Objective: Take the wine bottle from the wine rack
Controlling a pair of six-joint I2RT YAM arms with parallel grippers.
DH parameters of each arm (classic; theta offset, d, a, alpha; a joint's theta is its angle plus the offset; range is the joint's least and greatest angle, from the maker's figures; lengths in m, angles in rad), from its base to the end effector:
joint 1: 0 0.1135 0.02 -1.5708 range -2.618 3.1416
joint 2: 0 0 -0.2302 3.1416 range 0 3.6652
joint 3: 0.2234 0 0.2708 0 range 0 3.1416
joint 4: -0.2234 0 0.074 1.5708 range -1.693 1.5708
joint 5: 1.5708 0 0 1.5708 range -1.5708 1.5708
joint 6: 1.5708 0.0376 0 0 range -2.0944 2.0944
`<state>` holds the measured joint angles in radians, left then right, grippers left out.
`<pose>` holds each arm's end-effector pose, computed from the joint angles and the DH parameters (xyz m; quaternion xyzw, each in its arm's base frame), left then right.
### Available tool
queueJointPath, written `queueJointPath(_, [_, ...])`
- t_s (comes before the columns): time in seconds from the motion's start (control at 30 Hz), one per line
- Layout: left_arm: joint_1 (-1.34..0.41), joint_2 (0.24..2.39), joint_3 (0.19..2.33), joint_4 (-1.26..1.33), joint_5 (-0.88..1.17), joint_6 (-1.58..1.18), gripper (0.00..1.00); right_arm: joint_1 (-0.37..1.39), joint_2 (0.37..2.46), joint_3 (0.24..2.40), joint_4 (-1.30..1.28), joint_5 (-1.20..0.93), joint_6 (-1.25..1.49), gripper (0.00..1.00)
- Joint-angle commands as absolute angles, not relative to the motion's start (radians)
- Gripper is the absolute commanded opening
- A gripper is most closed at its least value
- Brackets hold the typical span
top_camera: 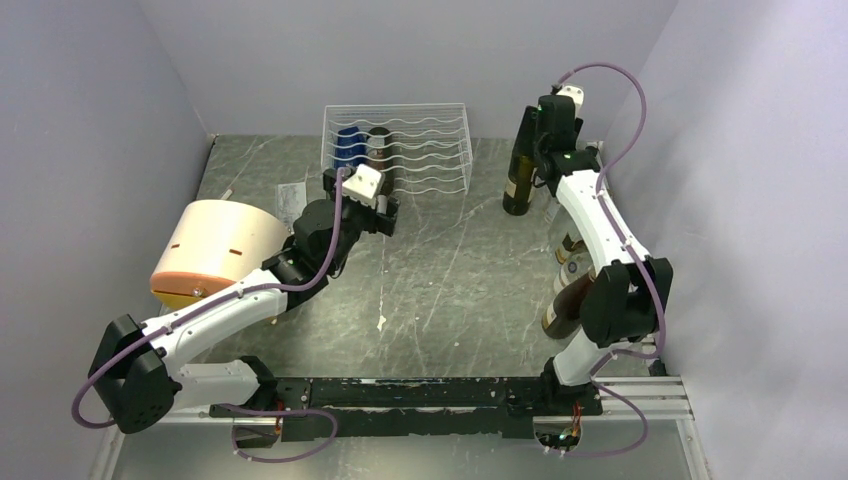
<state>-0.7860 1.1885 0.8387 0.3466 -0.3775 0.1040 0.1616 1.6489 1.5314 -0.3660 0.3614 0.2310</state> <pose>0.2301 -0.2108 0.2926 0.1799 0.6849 -0.1067 0.6980 0.4008 0.0519 0.3209 0.1221 0.8382 -0.0516 0.5291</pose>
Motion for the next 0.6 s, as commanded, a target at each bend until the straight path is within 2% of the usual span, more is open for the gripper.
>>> queueJointPath(0.0, [-0.776,1.175,0.835,0.368,-0.403,0.099,0.99,0.164,1.586,1.555,-0.411,0.303,0.235,0.72])
queueJointPath(0.13, [-0.77,1.166,0.836,0.368,-0.404,0.099,0.99,0.17,1.512,1.52,-0.414,0.24,0.249,0.77])
queueJointPath(0.33, [-0.761,1.15,0.836,0.367,-0.409,0.097,0.99,0.222,1.411,1.441,-0.409,0.144,0.274,0.8])
queueJointPath(0.57, [-0.746,1.136,0.839,0.362,-0.436,0.093,0.99,0.453,1.409,1.35,-0.358,0.16,0.314,0.81])
